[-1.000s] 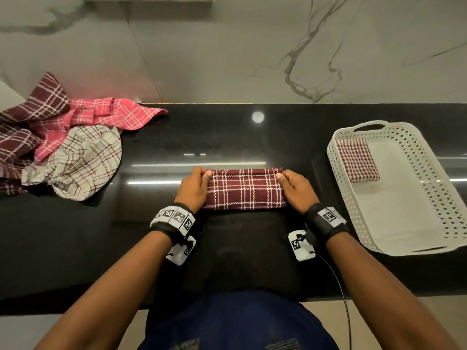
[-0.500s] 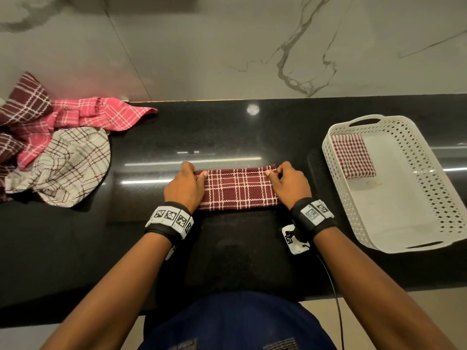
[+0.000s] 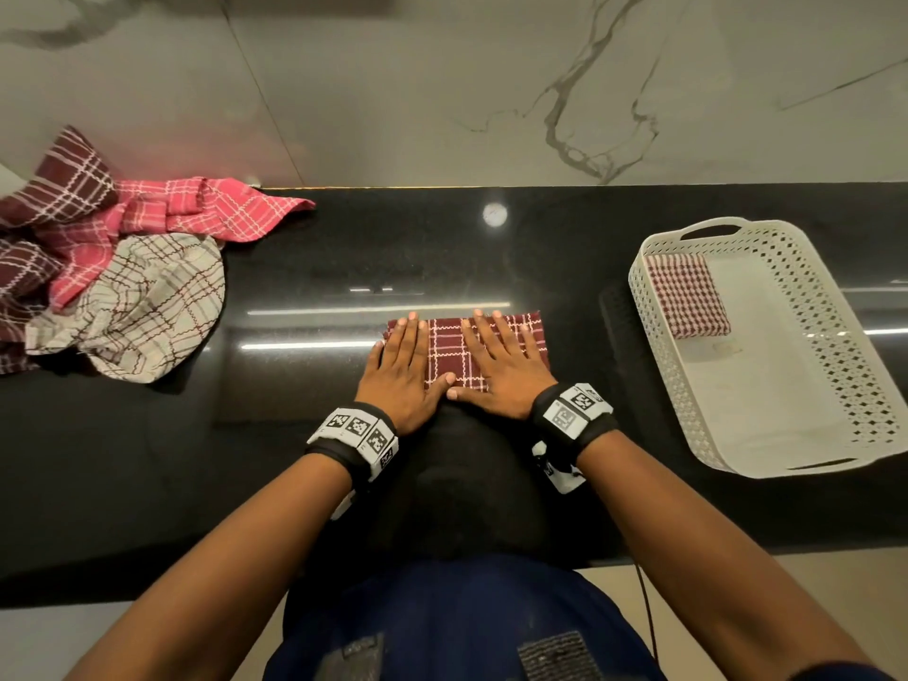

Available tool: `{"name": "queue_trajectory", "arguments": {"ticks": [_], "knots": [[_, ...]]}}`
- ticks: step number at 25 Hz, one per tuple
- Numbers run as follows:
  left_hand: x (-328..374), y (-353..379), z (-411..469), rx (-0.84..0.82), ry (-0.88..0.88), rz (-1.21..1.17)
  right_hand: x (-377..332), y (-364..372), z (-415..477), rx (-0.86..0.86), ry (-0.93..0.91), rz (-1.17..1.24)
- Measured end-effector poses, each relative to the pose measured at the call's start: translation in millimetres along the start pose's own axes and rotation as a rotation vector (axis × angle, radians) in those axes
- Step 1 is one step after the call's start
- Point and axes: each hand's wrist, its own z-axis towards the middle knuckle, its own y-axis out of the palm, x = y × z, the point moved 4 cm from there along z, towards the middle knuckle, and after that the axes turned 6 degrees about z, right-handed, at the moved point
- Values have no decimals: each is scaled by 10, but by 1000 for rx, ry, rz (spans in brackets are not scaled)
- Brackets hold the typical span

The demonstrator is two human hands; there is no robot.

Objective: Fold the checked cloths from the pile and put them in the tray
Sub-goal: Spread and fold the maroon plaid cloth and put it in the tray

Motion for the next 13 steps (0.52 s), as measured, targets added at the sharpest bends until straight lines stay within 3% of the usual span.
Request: {"name": "queue_trajectory", "arguments": {"ticks": [3, 7, 11, 13], "knots": [[23, -3, -10, 37, -44, -36, 323, -78, -156, 143, 175, 117], [72, 18, -93, -39, -78, -60, 614, -245, -434, 490, 391, 279], [233, -141, -31, 50, 21, -46, 494, -325, -265, 367, 589, 445], [311, -143, -53, 49, 89, -30, 408, -355, -171, 318, 564, 512]]}}
